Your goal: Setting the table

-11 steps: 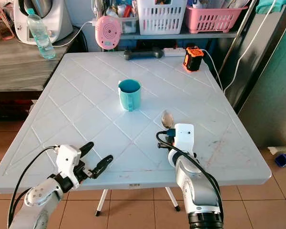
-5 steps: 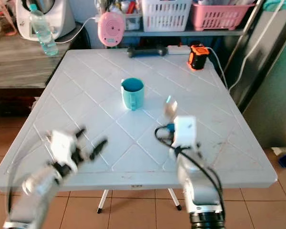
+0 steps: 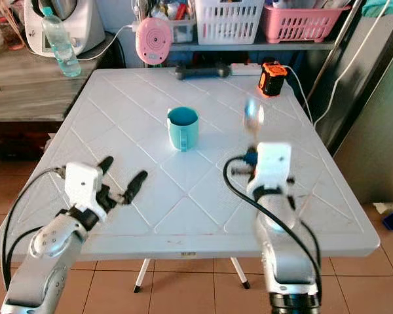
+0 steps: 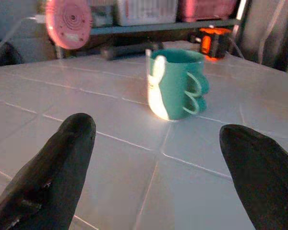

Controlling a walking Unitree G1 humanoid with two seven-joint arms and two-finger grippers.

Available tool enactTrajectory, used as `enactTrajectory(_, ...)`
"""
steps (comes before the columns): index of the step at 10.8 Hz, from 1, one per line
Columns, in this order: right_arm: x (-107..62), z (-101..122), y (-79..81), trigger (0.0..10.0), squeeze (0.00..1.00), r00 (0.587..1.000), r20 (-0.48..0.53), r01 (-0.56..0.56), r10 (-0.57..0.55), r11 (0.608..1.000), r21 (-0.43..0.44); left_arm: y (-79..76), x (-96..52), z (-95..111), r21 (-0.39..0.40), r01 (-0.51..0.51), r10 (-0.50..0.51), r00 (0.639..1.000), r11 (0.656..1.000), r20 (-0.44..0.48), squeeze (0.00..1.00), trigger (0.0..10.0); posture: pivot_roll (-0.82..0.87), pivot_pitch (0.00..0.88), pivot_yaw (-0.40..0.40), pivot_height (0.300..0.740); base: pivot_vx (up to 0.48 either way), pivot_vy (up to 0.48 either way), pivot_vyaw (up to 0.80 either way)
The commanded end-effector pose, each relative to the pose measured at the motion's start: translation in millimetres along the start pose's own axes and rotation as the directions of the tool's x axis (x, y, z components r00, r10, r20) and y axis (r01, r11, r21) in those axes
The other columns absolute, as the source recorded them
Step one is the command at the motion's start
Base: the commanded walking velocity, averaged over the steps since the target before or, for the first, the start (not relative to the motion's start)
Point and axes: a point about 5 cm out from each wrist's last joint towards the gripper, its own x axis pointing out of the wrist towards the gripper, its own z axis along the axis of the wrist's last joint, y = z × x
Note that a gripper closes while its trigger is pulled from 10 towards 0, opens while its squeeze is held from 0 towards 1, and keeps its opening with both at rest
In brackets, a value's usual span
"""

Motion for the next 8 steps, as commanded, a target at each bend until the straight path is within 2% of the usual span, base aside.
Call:
enactTrajectory(1,0.4,12.0,5.0,8.2,0.00,0.998,0.059,-0.031,0.032,0.999,-0.015,2.8,2.7,9.5,-0.010,-0.036,0.036,0.999,0.999,0.012,0.00,10.0,0.01,0.045,0.038,0.740,0.000,0.000,0.00)
enactTrajectory(2,-1.0,10.5,5.6,10.0,0.00,0.998,0.060,-0.036,0.037,0.999,-0.020,3.0,5.5,16.3,-0.006,-0.057,0.057,0.998,0.998,0.025,0.00,10.0,0.01,0.043,0.038,0.740,0.000,0.000,0.00)
enactTrajectory(5,-3.0,6.4,4.1,10.0,0.00,0.999,0.044,-0.028,0.029,0.999,-0.023,6.8,6.4,16.4,-0.038,-0.091,0.091,0.996,0.995,0.012,0.00,10.0,0.01,0.042,0.043,0.740,0.000,0.000,0.00)
enactTrajectory(8,-3.0,6.5,4.2,10.0,0.00,0.998,0.047,-0.034,0.035,0.999,-0.023,5.1,5.4,12.3,-0.039,-0.085,0.085,0.996,0.996,-0.004,0.00,10.0,0.01,0.041,0.044,0.740,0.000,0.395,0.00)
